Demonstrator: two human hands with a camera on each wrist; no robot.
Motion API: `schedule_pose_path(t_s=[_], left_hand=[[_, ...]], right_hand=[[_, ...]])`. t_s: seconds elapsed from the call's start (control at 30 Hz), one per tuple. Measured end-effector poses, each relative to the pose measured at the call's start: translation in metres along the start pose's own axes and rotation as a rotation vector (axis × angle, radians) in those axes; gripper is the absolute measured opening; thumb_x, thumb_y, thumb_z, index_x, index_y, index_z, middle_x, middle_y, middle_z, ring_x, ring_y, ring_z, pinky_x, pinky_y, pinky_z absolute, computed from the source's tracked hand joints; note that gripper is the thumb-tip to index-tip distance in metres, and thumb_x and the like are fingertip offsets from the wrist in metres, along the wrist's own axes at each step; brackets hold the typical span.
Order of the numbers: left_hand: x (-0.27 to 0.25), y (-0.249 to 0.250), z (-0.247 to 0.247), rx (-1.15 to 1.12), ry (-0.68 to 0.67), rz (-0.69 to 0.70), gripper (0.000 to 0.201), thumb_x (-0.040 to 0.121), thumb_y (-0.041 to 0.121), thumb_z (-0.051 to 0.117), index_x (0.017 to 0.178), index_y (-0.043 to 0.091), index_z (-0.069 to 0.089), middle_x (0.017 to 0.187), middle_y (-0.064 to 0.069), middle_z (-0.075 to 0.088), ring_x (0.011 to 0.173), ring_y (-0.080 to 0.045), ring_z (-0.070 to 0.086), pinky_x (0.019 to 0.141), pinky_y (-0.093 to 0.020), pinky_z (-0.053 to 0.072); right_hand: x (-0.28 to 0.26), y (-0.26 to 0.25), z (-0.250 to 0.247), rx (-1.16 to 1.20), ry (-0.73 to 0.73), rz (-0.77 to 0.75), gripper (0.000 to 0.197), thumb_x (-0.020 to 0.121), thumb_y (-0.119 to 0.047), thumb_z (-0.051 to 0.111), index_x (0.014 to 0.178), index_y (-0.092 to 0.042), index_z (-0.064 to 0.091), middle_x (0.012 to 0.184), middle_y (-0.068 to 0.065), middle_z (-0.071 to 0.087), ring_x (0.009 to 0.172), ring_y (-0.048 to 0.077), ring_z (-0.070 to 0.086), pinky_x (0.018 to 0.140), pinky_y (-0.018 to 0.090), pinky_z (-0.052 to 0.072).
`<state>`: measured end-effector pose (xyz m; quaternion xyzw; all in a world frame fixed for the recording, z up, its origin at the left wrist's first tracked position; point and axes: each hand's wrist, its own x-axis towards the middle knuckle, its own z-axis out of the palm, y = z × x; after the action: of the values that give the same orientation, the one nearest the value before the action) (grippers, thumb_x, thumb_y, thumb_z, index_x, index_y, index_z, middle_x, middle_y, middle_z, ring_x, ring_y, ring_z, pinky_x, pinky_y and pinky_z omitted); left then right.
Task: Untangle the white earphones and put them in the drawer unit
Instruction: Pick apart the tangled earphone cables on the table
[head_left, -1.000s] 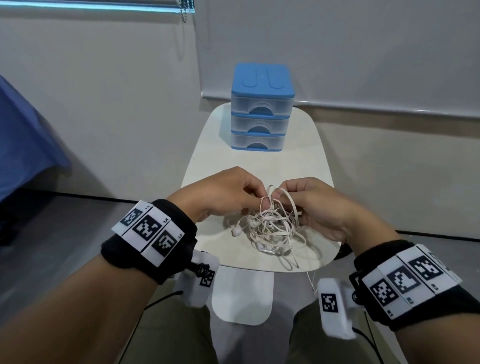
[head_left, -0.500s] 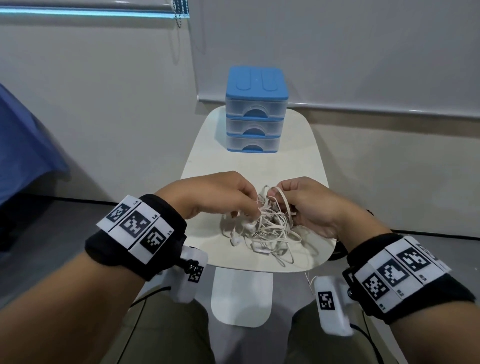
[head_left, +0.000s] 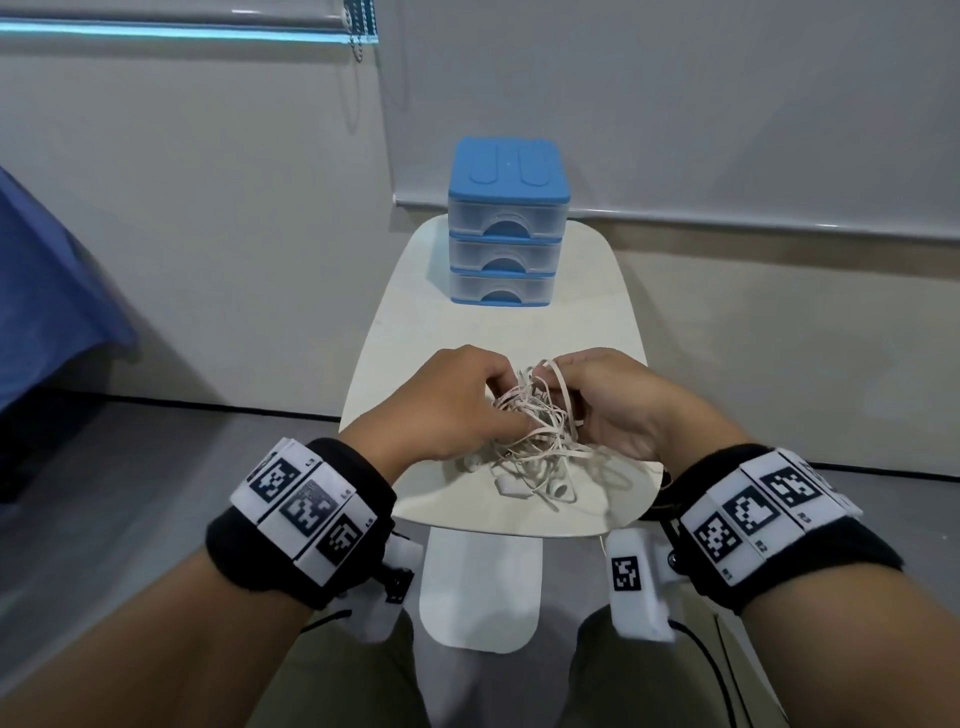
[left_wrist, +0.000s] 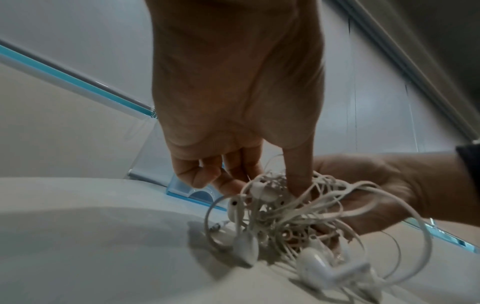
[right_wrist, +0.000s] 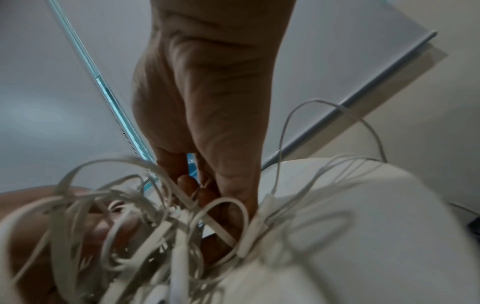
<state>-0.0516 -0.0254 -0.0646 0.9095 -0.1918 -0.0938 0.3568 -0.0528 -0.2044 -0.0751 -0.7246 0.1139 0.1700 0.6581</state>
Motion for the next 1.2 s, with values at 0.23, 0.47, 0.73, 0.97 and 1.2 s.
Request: schedule_pose_path(t_s=[0.23, 0.47, 0.73, 0.97, 1.2], left_hand=[[-0.001, 0.000, 0.003, 0.042, 0.113, 0.027, 0.017, 0.084, 0.024, 0.075, 0.076, 0.024, 0.060, 0.069, 0.007, 0.059, 0.064, -0.010, 0.050, 0.057, -0.027, 0.035], [-0.002, -0.008, -0.001, 0.033, 0.102, 0.070, 0.012, 0.096, 0.027, 0.066, 0.091, 0.031, 0.056, 0.074, 0.003, 0.066, 0.070, -0.021, 0.060, 0.069, -0.040, 0.051], [-0.001, -0.007, -0.002, 0.046, 0.087, 0.033, 0.018, 0.089, 0.015, 0.067, 0.091, 0.029, 0.055, 0.076, 0.003, 0.065, 0.070, -0.018, 0.059, 0.062, -0.033, 0.046], [0.000, -0.011, -0.007, -0.143, 0.056, -0.019, 0.031, 0.083, 0.007, 0.078, 0.100, 0.026, 0.062, 0.083, 0.003, 0.070, 0.051, 0.001, 0.050, 0.050, -0.013, 0.038], [0.004, -0.013, -0.012, -0.355, 0.065, -0.086, 0.026, 0.090, 0.006, 0.064, 0.105, 0.026, 0.072, 0.091, -0.006, 0.075, 0.073, -0.014, 0.063, 0.072, -0.030, 0.049]], right_hand=[[-0.001, -0.006, 0.010, -0.128, 0.021, -0.028, 0.035, 0.094, -0.002, 0.052, 0.064, -0.015, 0.064, 0.060, 0.007, 0.052, 0.052, 0.019, 0.043, 0.056, 0.030, 0.036], [-0.013, -0.007, 0.002, -0.170, 0.023, -0.197, 0.028, 0.102, -0.014, 0.058, 0.074, -0.015, 0.057, 0.059, -0.006, 0.052, 0.048, 0.004, 0.047, 0.061, 0.027, 0.042], [-0.017, -0.006, -0.005, -0.251, -0.048, -0.196, 0.026, 0.100, -0.013, 0.061, 0.074, -0.015, 0.060, 0.067, 0.002, 0.051, 0.054, 0.009, 0.046, 0.061, 0.027, 0.041], [-0.019, -0.006, -0.005, -0.339, -0.030, -0.234, 0.030, 0.097, -0.009, 0.062, 0.069, -0.018, 0.070, 0.053, -0.009, 0.050, 0.049, 0.007, 0.035, 0.053, 0.025, 0.029], [-0.013, -0.004, 0.005, -0.240, 0.044, -0.226, 0.023, 0.096, -0.003, 0.060, 0.076, -0.013, 0.065, 0.052, -0.006, 0.049, 0.042, 0.006, 0.034, 0.045, 0.020, 0.026]])
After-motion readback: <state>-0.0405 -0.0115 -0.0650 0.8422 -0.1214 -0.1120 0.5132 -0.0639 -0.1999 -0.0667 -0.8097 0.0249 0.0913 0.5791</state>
